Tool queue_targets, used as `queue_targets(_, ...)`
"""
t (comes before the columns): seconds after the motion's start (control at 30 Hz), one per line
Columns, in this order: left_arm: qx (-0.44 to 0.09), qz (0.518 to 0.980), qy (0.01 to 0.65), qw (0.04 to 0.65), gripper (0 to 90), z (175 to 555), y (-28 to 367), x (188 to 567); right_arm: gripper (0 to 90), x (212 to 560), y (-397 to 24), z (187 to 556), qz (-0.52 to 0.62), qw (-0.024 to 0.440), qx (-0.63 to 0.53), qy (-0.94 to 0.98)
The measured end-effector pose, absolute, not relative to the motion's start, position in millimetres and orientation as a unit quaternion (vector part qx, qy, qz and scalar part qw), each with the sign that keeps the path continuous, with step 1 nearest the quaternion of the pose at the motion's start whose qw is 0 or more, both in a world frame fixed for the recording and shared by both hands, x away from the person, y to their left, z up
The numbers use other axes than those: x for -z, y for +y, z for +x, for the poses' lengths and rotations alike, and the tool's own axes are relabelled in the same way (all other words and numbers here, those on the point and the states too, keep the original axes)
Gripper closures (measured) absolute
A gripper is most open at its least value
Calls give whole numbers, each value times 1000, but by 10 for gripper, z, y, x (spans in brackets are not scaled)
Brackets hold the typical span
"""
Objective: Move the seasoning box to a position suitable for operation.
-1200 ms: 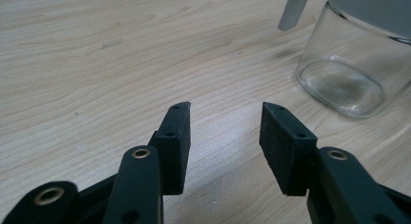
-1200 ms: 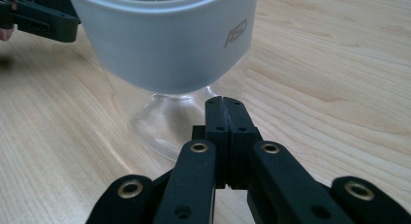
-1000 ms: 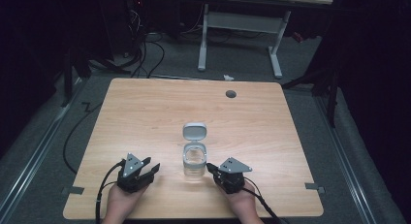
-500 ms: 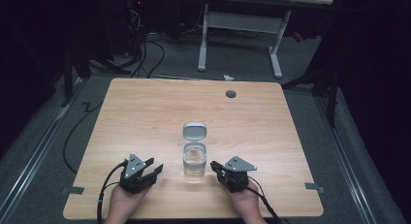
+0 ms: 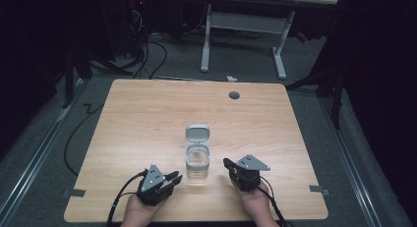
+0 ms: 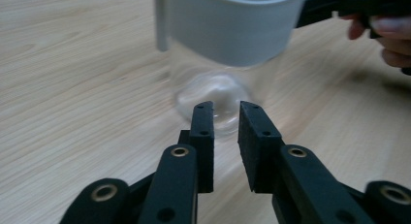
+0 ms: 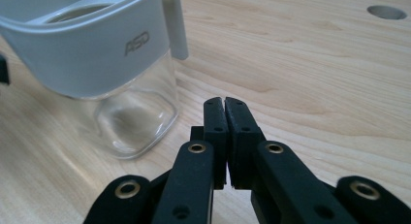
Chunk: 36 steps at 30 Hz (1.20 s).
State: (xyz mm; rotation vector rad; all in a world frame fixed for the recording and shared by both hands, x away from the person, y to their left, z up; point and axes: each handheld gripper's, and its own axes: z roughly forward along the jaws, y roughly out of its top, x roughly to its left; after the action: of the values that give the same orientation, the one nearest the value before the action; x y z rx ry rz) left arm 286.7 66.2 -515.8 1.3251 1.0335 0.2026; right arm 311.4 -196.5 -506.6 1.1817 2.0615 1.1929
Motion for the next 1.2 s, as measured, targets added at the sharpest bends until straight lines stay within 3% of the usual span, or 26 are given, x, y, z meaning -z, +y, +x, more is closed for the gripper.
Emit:
queue_targets(0.1,-69,589,455,665,827,2798,499,5158,900,5024,-1989,3148,432,241,-440,750)
queue_targets(0.4,-84,604,436,662,900,2824,174,5270,891,4950,-1963,3262,423,238,-449,750)
queue_targets(1.2,-83,587,461,660,900,2911,162,5324,882,4688,-1686,3967,423,243,-464,740)
